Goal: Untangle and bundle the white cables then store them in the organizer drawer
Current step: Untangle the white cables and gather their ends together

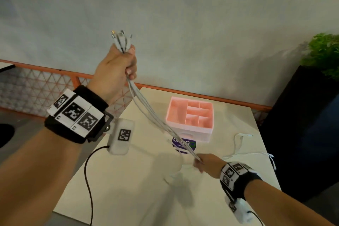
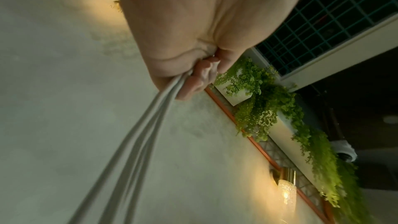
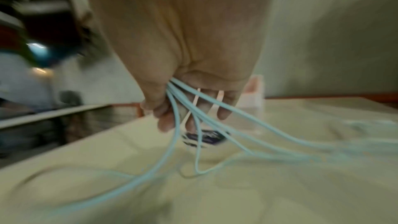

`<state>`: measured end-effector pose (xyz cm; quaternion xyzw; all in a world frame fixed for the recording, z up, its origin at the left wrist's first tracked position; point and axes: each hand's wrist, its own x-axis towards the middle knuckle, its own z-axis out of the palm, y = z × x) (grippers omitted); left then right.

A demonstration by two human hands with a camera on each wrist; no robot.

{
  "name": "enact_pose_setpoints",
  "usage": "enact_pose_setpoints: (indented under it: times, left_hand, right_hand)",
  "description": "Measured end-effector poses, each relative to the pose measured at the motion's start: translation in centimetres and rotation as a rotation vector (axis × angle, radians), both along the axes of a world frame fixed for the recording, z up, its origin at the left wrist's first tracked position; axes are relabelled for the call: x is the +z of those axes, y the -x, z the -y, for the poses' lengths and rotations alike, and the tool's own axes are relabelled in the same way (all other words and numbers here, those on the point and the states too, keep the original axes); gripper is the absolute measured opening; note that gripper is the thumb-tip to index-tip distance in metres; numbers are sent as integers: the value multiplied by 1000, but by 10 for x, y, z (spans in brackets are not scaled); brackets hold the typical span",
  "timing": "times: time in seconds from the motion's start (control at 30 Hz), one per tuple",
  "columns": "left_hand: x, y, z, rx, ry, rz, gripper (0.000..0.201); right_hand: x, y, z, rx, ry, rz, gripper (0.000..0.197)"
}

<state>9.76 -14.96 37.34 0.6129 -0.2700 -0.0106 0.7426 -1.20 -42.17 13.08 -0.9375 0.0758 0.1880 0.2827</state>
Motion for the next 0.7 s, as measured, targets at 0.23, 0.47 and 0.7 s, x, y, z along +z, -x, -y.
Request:
enact_pose_setpoints:
  times: [0.23,0.47,0.7]
  left_hand:
    - [-20,0,5,44,-52,-9,16]
    - [-28,5,28,14,-72,1,19]
    - [-32,0,28,0,16,-54,17]
  right_hand:
    - [8,0,84,-247,279,56,18]
    - [162,-32,102,-358,526,864,23]
    - [160,-7,102,-294,652,962,30]
